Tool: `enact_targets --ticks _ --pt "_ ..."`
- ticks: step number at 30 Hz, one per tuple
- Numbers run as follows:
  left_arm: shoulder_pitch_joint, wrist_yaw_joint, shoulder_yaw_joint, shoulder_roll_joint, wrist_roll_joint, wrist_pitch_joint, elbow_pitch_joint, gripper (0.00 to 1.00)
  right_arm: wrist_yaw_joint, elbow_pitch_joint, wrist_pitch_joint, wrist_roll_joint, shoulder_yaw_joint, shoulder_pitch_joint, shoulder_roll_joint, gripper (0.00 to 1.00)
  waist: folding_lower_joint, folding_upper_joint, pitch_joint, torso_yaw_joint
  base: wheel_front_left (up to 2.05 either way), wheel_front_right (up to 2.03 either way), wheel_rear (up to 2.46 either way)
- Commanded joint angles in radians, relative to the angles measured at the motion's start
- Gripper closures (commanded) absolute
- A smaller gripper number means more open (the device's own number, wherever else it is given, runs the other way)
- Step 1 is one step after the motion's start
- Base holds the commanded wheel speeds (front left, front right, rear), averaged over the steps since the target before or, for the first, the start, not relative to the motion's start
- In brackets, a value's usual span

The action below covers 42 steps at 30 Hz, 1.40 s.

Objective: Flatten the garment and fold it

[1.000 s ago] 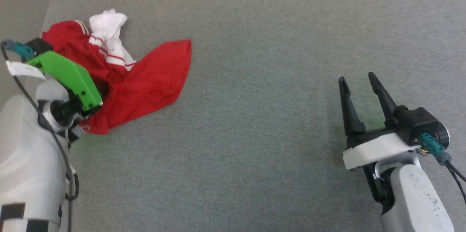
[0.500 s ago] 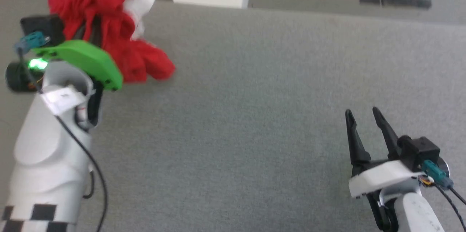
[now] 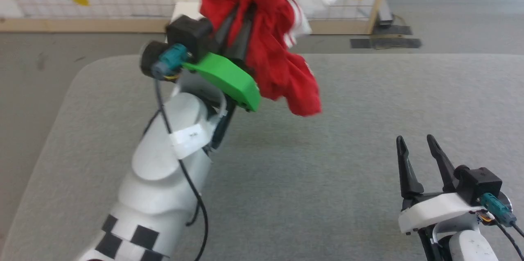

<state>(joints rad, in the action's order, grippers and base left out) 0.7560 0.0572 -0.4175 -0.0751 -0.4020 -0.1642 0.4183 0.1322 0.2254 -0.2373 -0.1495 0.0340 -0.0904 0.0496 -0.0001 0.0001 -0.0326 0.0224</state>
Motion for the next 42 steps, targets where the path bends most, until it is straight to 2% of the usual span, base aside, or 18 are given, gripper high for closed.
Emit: enact_targets --ticks 1,5,10,13,14,15,16,17,19,21,23,25,28,29,36,39,42 --pt "-0.016 0.007 -0.018 0.006 -0.01 0.007 0.013 1.0 -0.002 -0.007 0.003 -0.001 -0.005 0.011 0.001 0.0 0.0001 -0.0001 0.002 -0.132 0.0 0.0 0.0" --pt "-0.07 0.02 -0.098 0.021 -0.075 0.112 0.086 1.0 -0.002 -0.012 0.008 -0.005 -0.006 0.013 0.001 0.0 0.0001 -0.0001 -0.009 -0.21 0.0 0.0 0.0" --pt "-0.135 0.017 -0.201 0.024 -0.143 0.368 0.232 1.0 -0.002 -0.018 0.013 -0.008 -0.005 0.017 0.001 0.0 0.0001 -0.0001 -0.025 -0.275 0.0 0.0 0.0" --pt "-0.162 0.018 -0.246 0.024 -0.172 0.51 0.299 1.0 -0.002 -0.021 0.013 -0.011 -0.006 0.019 0.001 0.0 0.0001 -0.0001 -0.032 -0.291 0.0 0.0 0.0" --pt "-0.17 0.017 -0.264 0.024 -0.175 0.569 0.324 0.69 -0.002 -0.022 0.012 -0.013 -0.005 0.02 0.001 0.0 0.0001 -0.0001 -0.033 -0.293 0.0 0.0 0.0" --pt "-0.175 0.018 -0.277 0.024 -0.178 0.611 0.339 0.49 -0.002 -0.022 0.012 -0.014 -0.004 0.021 0.001 0.0 0.0001 -0.0001 -0.035 -0.293 0.0 0.0 0.0" --pt "-0.177 0.019 -0.284 0.024 -0.184 0.646 0.347 0.0 -0.002 -0.021 0.012 -0.015 -0.004 0.023 0.001 0.0 0.0001 -0.0001 -0.037 -0.292 0.0 0.0 0.0" --pt "-0.176 0.016 -0.285 0.024 -0.187 0.656 0.347 0.0 -0.002 -0.022 0.012 -0.017 -0.004 0.025 0.001 0.0 0.0001 -0.0001 -0.04 -0.288 0.0 0.0 0.0" --pt "-0.171 0.006 -0.277 0.024 -0.187 0.633 0.329 0.0 -0.002 -0.021 0.012 -0.019 -0.005 0.026 0.001 0.0 0.0001 -0.0001 -0.042 -0.274 0.0 0.0 0.0" --pt "-0.165 -0.009 -0.26 0.019 -0.181 0.566 0.299 0.0 -0.002 -0.02 0.012 -0.02 -0.009 0.025 0.001 0.0 0.0001 -0.0001 -0.042 -0.259 0.0 0.0 0.0" --pt "-0.16 -0.027 -0.224 0.017 -0.178 0.444 0.251 0.0 -0.002 -0.02 0.011 -0.02 -0.011 0.022 0.001 0.0 0.0001 -0.0001 -0.04 -0.241 0.0 0.0 0.0" --pt "-0.158 -0.054 -0.173 0.014 -0.169 0.264 0.188 0.0 -0.002 -0.022 0.011 -0.019 -0.012 0.019 0.001 0.0 0.0001 -0.0001 -0.038 -0.218 0.0 0.0 0.0" --pt "-0.17 -0.079 -0.131 -0.001 -0.14 0.063 0.126 0.0 -0.002 -0.026 0.01 -0.016 -0.014 0.015 0.001 0.0 0.0001 -0.0001 -0.033 -0.186 0.0 0.0 0.0" --pt "-0.202 -0.106 -0.092 -0.023 -0.119 -0.063 0.077 0.0 -0.002 -0.033 0.012 -0.008 -0.02 0.007 0.001 0.0 0.0001 -0.0001 -0.029 -0.152 0.0 0.0 0.0" --pt "-0.356 -0.155 0.052 -0.069 -0.047 -0.097 -0.122 0.0 -0.002 -0.051 0.054 0.007 -0.068 -0.039 0.001 0.0 0.0001 -0.0001 -0.032 -0.082 0.0 0.0 0.0" --pt "-0.46 -0.154 0.133 -0.072 -0.001 -0.097 -0.221 0.0 -0.002 -0.044 0.125 0.011 -0.128 -0.076 0.001 0.0 0.0001 -0.0001 -0.036 -0.058 0.0 0.0 0.0" --pt "-0.542 -0.144 0.197 -0.065 0.035 -0.097 -0.283 0.0 -0.002 -0.013 0.252 0.02 -0.171 -0.111 0.001 0.0 0.0001 -0.0001 -0.038 -0.039 0.0 0.0 0.0"
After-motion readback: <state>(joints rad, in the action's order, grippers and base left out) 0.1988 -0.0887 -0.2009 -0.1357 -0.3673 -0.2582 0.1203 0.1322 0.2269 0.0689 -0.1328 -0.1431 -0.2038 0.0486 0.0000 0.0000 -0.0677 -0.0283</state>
